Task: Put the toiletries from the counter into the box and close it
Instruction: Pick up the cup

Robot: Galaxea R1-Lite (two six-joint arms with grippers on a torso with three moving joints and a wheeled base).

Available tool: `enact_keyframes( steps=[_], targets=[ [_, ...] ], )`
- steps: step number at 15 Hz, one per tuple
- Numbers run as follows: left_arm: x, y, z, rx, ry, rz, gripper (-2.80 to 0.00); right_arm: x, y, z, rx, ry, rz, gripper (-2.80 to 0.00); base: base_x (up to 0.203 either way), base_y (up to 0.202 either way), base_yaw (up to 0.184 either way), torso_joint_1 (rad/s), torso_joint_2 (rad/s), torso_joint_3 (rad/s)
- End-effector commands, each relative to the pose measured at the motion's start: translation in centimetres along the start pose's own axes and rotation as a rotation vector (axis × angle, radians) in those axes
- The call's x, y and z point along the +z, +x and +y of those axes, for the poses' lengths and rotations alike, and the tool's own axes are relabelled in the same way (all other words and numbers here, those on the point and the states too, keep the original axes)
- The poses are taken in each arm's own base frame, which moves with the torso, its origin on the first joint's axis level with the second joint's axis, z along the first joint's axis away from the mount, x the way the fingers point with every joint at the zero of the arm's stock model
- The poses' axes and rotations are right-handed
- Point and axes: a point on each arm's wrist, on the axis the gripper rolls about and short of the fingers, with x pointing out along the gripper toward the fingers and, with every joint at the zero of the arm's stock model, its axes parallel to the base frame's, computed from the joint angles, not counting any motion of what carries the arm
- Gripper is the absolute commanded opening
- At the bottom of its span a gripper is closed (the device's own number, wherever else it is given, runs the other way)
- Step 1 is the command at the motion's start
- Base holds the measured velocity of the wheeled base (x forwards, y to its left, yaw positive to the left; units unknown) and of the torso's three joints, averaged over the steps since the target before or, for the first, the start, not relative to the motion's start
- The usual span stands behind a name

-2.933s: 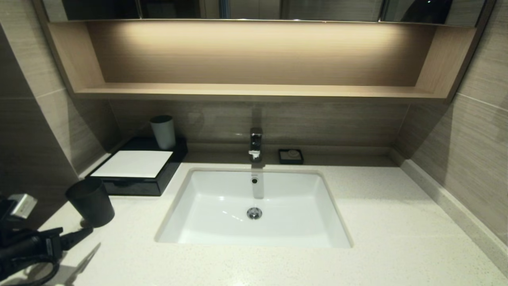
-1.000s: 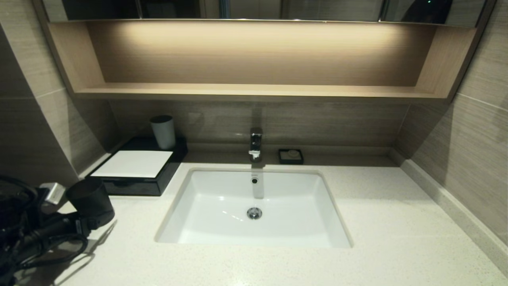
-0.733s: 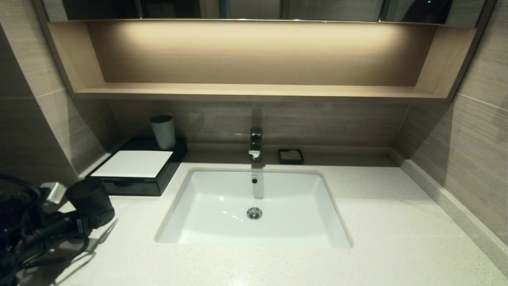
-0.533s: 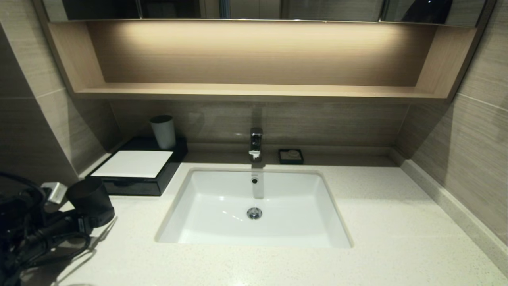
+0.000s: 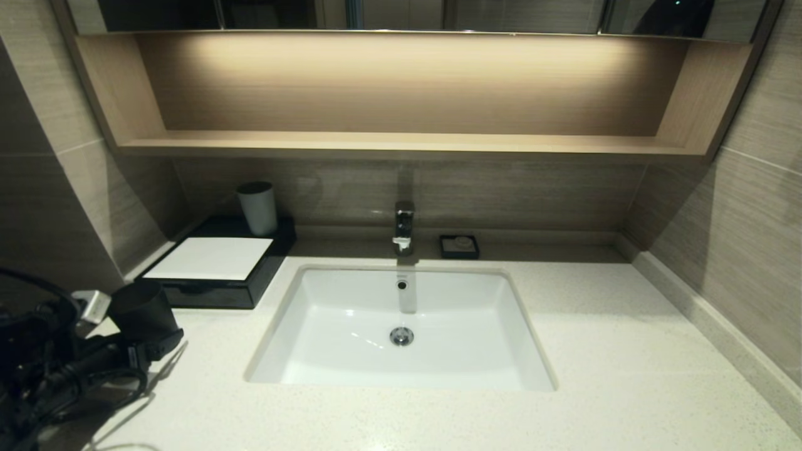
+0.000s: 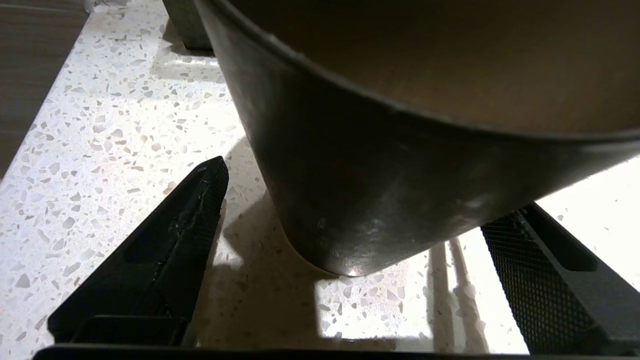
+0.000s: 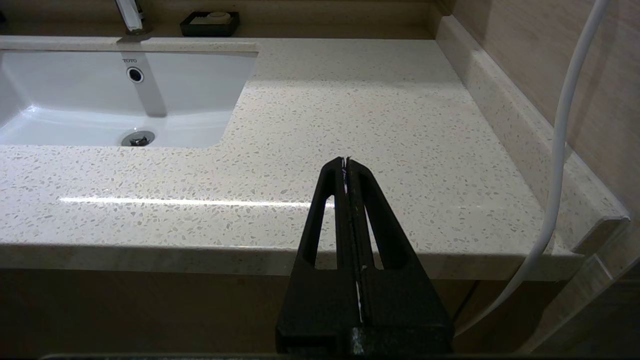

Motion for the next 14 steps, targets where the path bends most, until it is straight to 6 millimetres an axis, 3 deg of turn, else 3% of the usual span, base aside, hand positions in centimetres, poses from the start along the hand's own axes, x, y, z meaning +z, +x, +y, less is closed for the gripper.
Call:
enact_keyframes(
  steps=[1, 14],
  targets=[
    [-0.07, 0.17, -0.03, -0.004, -0.002, -0.011, 0.00, -0.04, 0.01, 0.00, 0.000, 0.000, 0.001, -2.80, 0.000, 0.000, 0.000, 0.000, 0.00, 0.000],
    [-0.65, 0.99, -0.26, 0.003, -0.003, -0.023, 0.00, -0.04, 0.01, 0.00, 0.000, 0.000, 0.001, -2.80, 0.000, 0.000, 0.000, 0.000, 0.00, 0.000]
  ],
)
